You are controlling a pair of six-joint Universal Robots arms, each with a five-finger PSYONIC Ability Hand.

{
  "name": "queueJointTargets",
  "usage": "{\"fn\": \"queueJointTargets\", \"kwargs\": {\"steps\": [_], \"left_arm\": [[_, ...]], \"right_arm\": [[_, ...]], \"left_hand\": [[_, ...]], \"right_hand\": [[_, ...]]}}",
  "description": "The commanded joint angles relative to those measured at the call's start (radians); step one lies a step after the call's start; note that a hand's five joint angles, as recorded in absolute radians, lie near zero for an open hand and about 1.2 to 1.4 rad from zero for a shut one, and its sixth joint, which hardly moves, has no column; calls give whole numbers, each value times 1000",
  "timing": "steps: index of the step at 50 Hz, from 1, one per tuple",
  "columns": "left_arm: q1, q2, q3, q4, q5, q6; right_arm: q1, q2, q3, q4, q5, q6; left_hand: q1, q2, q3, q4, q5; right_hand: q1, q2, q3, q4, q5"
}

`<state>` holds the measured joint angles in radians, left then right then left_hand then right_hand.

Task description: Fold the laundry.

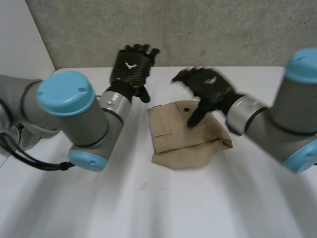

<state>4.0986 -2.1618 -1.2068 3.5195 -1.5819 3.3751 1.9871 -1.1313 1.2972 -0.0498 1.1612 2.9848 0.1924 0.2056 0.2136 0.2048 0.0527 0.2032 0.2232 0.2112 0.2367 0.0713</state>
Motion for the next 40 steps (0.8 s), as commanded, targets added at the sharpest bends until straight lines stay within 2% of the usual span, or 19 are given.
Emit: {"fn": "queueJointTargets", "kwargs": {"steps": [1,8,15,21,28,31,36,40], "left_arm": [[-43,-196,231,-180,77,-56],[-49,-315,338,-313,72,-59],[-49,-385,380,-416,76,-51],[-46,-431,423,-513,76,-14],[-49,-438,440,-562,77,62],[-50,-418,438,-564,77,63],[-50,-279,399,-559,83,50],[-44,-173,351,-553,89,29]], "right_arm": [[-100,1,-25,19,20,217],[-91,197,-147,168,41,45],[-90,382,-294,257,120,-62],[-90,441,-323,286,144,-115],[-91,420,-303,297,152,-175],[-97,360,-271,286,147,-165],[-102,228,-176,200,170,-119],[-105,119,-73,102,248,-44]], "left_hand": [[9,-4,-12,-3,-26],[18,5,-3,6,-17],[15,2,-6,3,-20],[15,2,-6,3,-20],[4,-10,-18,-9,-31],[1,-13,-21,-12,-34],[-17,-30,-38,-29,-52],[-17,-30,-38,-29,-52]], "right_hand": [[-29,-49,-37,-62,-71],[-29,-49,-37,-62,-71],[-29,-49,-37,-62,-71],[-29,-49,-37,-62,-71],[-29,-49,-37,-62,-71],[-29,-49,-37,-62,-71],[-29,-49,-37,-62,-71],[-29,-49,-37,-62,-71]]}}
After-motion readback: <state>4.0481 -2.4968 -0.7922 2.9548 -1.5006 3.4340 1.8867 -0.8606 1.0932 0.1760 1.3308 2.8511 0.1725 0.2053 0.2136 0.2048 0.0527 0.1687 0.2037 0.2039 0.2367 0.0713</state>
